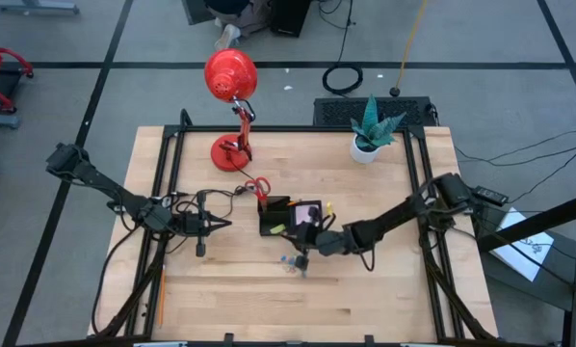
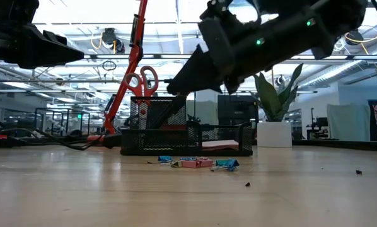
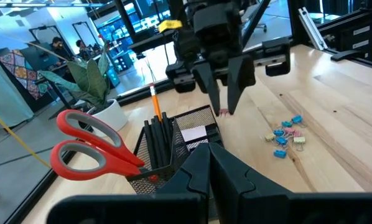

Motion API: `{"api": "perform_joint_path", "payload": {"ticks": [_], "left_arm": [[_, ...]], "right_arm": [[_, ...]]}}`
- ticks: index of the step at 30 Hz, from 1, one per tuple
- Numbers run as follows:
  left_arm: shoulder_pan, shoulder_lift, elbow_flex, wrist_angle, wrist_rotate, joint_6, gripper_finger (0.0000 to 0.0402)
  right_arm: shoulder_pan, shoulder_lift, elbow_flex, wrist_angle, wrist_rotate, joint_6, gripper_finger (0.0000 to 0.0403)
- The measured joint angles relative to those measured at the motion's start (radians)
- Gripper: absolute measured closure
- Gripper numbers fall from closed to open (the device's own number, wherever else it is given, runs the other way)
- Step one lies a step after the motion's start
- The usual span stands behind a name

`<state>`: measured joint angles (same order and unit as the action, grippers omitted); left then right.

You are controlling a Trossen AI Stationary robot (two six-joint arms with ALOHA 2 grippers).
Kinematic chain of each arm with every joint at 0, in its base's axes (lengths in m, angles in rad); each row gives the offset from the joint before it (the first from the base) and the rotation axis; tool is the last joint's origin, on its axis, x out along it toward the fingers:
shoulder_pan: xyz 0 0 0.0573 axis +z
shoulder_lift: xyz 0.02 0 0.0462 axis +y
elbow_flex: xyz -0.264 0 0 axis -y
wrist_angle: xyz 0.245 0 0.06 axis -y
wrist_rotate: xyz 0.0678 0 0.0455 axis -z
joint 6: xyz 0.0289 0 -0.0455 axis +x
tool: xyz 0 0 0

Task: Pick and place office supplies into organizer
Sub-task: Put the pink binder clip into the black desk organizer

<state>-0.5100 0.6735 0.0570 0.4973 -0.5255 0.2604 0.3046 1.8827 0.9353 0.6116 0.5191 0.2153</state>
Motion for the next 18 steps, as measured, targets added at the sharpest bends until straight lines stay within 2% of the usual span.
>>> {"api": "perform_joint_path", "payload": {"ticks": [18], "left_arm": [[0.0,0.0,0.0,0.009,0.0,0.026,0.0385]], "right_arm": [[-0.095,0.095,0.007,0.054,-0.051,0.08,0.0344]]}}
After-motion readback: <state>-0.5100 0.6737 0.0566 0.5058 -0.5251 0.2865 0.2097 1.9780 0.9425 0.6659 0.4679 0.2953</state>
